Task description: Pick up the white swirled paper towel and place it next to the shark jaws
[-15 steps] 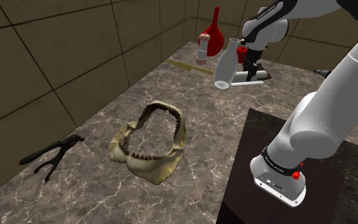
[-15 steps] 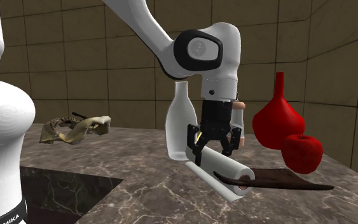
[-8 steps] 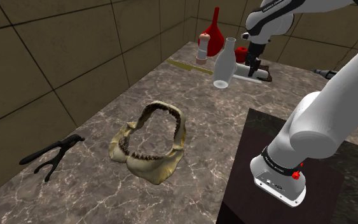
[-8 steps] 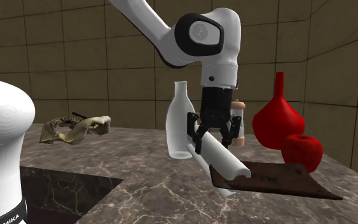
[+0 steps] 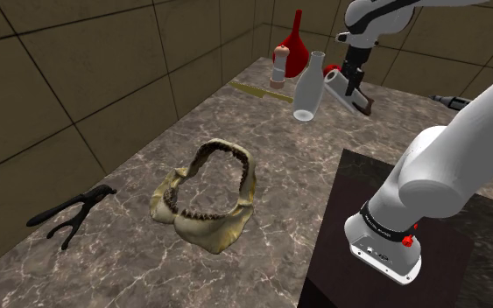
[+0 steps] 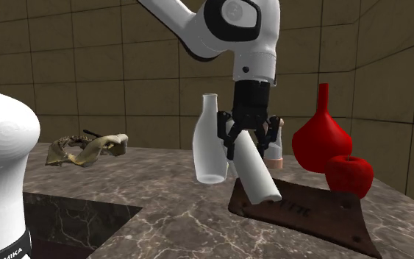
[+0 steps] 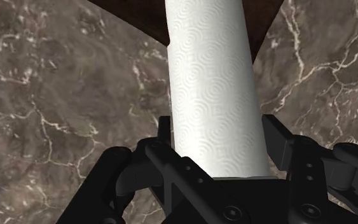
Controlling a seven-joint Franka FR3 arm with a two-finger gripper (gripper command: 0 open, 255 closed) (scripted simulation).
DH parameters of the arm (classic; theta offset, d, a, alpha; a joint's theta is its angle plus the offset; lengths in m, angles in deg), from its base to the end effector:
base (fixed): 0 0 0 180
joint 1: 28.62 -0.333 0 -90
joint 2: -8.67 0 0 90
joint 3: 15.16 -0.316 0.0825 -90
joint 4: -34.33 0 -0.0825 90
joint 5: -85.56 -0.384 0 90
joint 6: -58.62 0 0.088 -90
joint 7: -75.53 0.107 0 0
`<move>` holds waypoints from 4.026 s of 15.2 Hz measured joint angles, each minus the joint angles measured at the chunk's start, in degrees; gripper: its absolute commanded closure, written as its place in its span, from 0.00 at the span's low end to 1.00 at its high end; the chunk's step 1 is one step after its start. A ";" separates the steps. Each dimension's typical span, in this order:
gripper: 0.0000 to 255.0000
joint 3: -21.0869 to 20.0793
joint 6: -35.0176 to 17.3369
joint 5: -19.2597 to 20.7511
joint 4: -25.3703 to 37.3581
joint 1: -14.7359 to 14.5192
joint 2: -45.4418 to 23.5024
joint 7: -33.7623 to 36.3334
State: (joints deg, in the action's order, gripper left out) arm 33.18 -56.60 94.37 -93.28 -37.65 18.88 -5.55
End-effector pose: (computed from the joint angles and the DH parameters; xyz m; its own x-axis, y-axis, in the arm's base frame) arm 0.3721 -0.3256 0.4146 0.6850 0.7284 -0.0138 0.7246 -0.6832 -0.0907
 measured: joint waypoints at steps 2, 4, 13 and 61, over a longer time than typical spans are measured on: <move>1.00 -0.37 1.70 0.27 1.22 0.00 0.61 0.33; 1.00 -0.75 3.20 0.65 2.15 0.05 1.33 0.69; 1.00 -2.48 10.58 1.83 7.30 0.22 4.07 1.88; 1.00 -35.47 7.35 -8.21 -3.21 -13.24 9.38 44.84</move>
State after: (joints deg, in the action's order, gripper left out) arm -2.29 -49.26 86.16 -96.49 -50.88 28.26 39.28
